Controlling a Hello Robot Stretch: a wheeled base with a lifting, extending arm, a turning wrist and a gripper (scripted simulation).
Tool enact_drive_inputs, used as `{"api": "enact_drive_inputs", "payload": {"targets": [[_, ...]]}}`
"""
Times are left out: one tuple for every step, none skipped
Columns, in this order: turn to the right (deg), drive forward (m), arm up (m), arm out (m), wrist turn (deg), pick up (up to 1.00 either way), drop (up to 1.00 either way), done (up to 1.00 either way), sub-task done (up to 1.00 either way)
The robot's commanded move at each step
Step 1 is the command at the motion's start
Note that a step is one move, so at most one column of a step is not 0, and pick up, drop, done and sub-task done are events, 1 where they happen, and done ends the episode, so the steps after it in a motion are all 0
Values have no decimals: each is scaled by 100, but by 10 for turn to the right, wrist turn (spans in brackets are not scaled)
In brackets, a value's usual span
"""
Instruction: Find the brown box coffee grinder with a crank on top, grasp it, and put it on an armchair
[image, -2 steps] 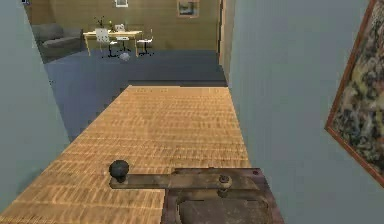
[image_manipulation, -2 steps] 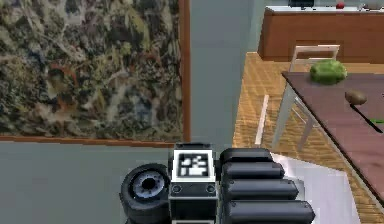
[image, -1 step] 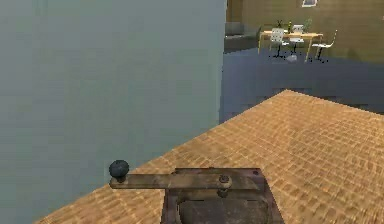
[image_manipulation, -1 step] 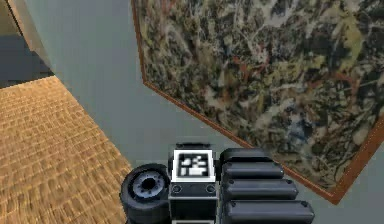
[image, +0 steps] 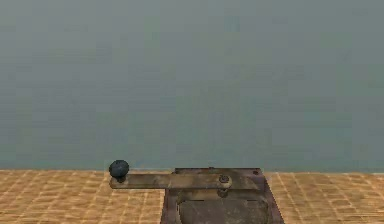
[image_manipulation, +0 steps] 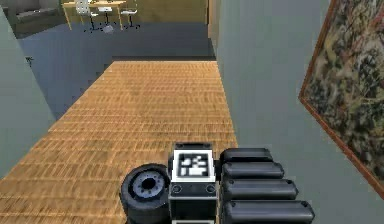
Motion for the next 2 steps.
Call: {"api": "enact_drive_inputs", "payload": {"targets": [[0,10,0,0,0,0,0,0,0],[450,0,0,0,0,0,0,0,0]]}}
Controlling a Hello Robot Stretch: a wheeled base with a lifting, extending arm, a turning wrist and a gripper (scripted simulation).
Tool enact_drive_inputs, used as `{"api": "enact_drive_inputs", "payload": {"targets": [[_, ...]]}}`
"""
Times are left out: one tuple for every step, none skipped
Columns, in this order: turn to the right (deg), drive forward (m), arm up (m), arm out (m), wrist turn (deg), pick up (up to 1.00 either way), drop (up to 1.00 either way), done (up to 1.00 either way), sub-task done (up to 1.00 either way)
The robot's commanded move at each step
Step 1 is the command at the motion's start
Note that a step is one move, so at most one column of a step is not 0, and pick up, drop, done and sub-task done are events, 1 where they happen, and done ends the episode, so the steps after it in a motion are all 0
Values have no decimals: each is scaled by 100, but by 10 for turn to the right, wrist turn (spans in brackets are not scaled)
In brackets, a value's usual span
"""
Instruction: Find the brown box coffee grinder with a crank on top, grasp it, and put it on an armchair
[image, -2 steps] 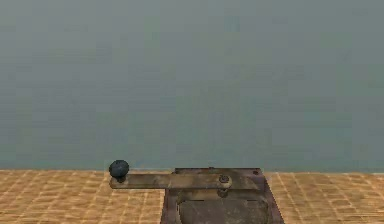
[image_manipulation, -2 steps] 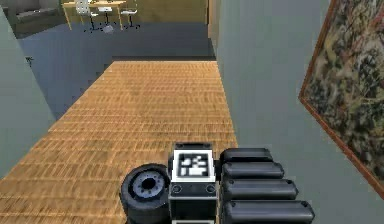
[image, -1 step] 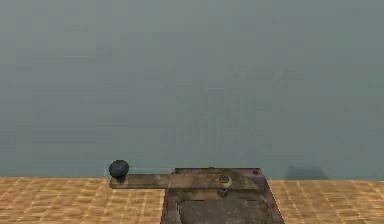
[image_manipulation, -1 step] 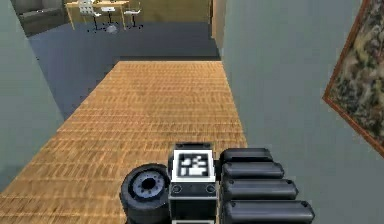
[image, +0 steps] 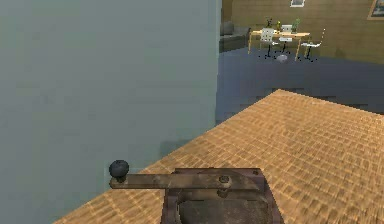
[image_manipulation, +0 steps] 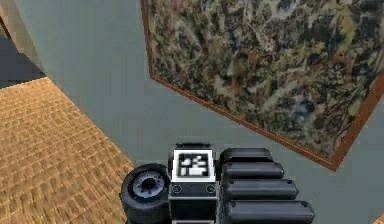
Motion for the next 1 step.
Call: {"api": "enact_drive_inputs", "payload": {"targets": [[180,0,0,0,0,0,0,0,0]]}}
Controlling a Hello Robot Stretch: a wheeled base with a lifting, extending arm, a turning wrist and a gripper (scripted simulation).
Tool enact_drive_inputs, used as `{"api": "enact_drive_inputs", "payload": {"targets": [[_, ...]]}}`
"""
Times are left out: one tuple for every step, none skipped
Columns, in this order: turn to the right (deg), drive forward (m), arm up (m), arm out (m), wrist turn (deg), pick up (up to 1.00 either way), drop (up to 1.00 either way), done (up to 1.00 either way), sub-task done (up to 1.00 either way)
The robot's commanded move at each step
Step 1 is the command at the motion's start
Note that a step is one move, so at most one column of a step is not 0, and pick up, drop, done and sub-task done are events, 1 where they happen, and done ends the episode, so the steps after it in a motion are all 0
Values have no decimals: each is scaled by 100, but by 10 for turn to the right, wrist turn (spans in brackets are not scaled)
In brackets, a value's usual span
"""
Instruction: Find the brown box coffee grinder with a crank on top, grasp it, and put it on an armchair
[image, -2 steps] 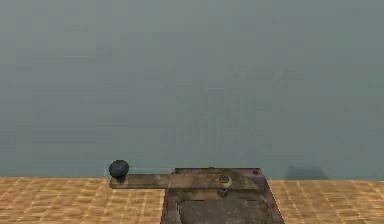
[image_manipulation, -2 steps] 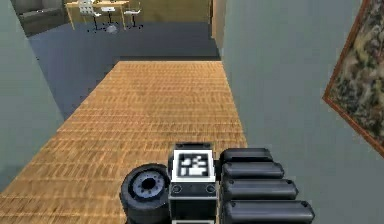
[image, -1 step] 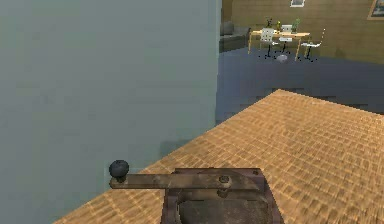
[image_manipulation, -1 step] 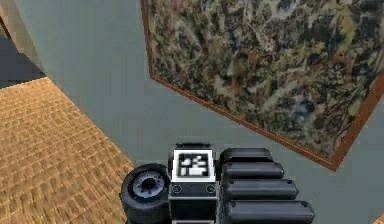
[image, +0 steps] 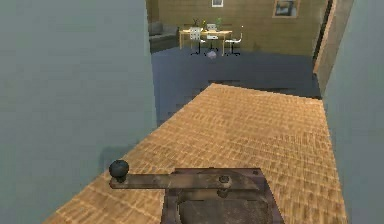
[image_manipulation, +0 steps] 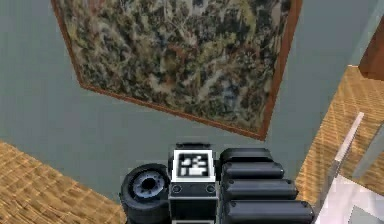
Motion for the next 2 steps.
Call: {"api": "enact_drive_inputs", "payload": {"targets": [[0,100,0,0,0,0,0,0,0],[30,0,0,0,0,0,0,0,0]]}}
